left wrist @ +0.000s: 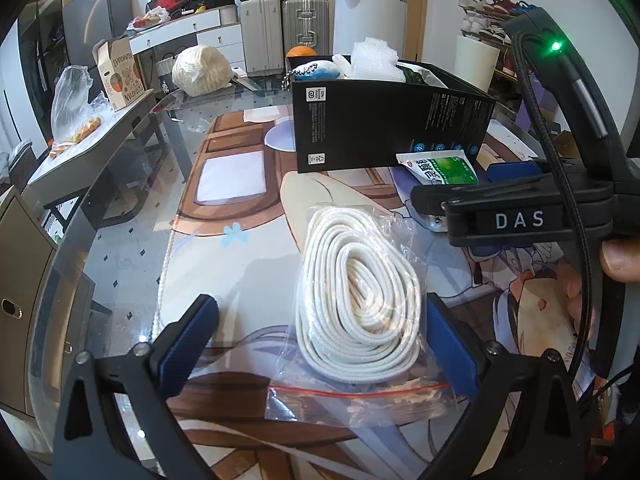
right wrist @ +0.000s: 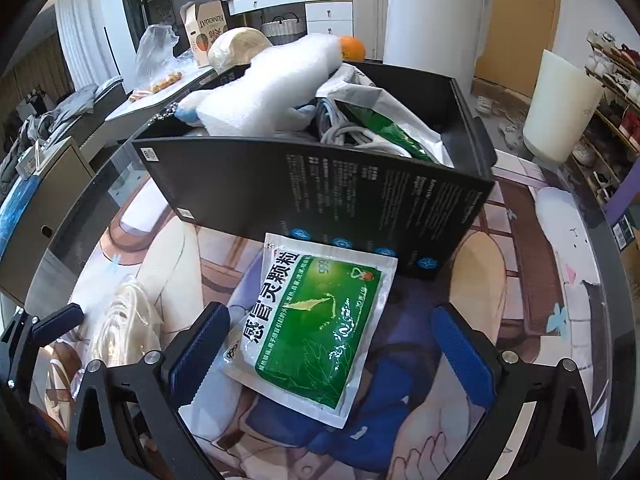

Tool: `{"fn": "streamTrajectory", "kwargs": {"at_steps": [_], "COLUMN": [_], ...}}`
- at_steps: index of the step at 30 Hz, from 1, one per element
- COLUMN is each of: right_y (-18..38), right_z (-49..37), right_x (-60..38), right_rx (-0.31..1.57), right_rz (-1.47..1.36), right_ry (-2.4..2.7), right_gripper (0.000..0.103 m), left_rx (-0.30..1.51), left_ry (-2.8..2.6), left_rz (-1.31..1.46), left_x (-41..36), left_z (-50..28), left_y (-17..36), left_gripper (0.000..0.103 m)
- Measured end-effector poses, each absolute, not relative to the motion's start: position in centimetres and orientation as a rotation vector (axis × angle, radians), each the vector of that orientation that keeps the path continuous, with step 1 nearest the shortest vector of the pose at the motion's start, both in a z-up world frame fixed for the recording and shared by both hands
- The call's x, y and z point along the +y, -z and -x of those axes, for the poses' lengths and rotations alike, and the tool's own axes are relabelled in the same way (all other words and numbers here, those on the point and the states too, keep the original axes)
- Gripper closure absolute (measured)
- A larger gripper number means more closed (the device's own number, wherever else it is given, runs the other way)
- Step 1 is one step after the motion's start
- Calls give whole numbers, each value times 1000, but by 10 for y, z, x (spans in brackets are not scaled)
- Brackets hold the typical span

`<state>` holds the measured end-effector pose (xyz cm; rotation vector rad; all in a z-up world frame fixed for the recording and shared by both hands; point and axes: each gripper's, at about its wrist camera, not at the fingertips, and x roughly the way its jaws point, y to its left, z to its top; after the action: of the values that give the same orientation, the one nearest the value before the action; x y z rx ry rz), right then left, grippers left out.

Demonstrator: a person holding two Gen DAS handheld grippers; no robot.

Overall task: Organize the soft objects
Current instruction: 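Reach the right tool to the green-white packet while the left tool reaches the bagged white rope, then close the right tool on the green-white packet while the left tool grasps the rope bag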

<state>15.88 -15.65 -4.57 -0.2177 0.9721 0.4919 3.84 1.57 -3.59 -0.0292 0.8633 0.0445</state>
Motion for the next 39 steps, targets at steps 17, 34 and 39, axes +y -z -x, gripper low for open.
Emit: {"fn": "streamTrajectory", "kwargs": {"at_steps": [17, 34, 39], "right_y": [46, 41, 40], "right_z": [-165, -149, -135], "right_x": [-172, -195, -204], "right_rx": [991, 937, 924], "right_rz": [227, 264, 278], "right_ry": [-494, -550, -596], "right_gripper": [1, 54, 56], "left_rx": [862, 863, 862], "left_ry": [-44, -42, -33], "left_rz": [27, 27, 24], "left_x": [16, 15, 13], "left_z": [-38, -39, -41], "left_y": [36, 35, 35], "left_gripper": [3, 3, 3]}}
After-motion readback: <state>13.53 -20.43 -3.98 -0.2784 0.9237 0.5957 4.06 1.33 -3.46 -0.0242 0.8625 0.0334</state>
